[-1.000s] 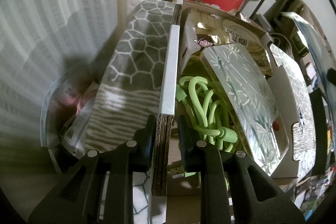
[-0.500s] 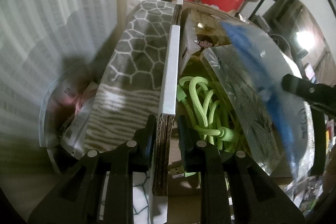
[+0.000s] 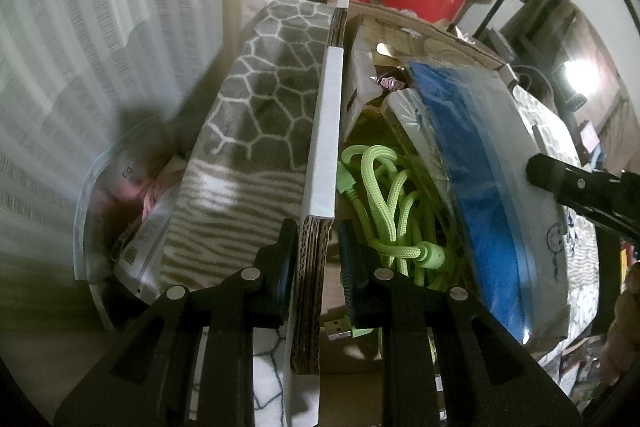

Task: Organize objects
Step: 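Carry the zip bag over the box with the right tool, then lower the zip bag into the box and open the right tool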

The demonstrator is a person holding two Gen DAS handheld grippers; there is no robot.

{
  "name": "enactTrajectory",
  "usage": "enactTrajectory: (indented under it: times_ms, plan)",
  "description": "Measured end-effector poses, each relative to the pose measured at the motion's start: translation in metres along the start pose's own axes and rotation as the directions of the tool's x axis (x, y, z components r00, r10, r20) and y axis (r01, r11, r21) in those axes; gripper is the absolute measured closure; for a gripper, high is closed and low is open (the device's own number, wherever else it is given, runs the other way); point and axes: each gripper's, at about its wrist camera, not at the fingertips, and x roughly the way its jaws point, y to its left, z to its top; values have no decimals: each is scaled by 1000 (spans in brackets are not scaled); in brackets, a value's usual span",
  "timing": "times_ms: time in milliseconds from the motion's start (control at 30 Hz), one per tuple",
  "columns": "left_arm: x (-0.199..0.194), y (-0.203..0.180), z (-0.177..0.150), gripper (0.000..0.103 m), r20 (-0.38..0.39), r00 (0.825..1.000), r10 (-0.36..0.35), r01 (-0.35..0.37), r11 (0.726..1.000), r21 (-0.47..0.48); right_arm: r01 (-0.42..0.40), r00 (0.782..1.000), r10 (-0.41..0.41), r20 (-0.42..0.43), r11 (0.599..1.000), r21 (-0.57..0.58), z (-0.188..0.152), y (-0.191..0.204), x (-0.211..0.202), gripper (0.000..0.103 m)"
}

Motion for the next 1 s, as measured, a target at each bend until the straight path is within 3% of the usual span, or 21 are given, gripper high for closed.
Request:
enactTrajectory:
  times_ms: [200,367,600,767,1000]
  plan:
    - [0,1,0,85,1,1000,1,-1,1000,0,30,999,-29,40,999,-24,-5,-1,-17,73]
    - [0,-1,1,85,-3,1000,-4,4,1000,7,62,992,-43,117,984,-168,-9,16,-34,73]
    - [1,1,2,85,-5,1000,-11,11,1000,7,143,990,-133,52,925,-354,-27,45,-11,70]
    - [1,3,1,85,-6,1000,-13,13,1000,7,134,991,-133,29,928,-348,-29,44,6,70]
    - [1,3,1,85,-8,1000,-19,19,1000,16,170,985,-156,71,947,-274,-15,35,20,68]
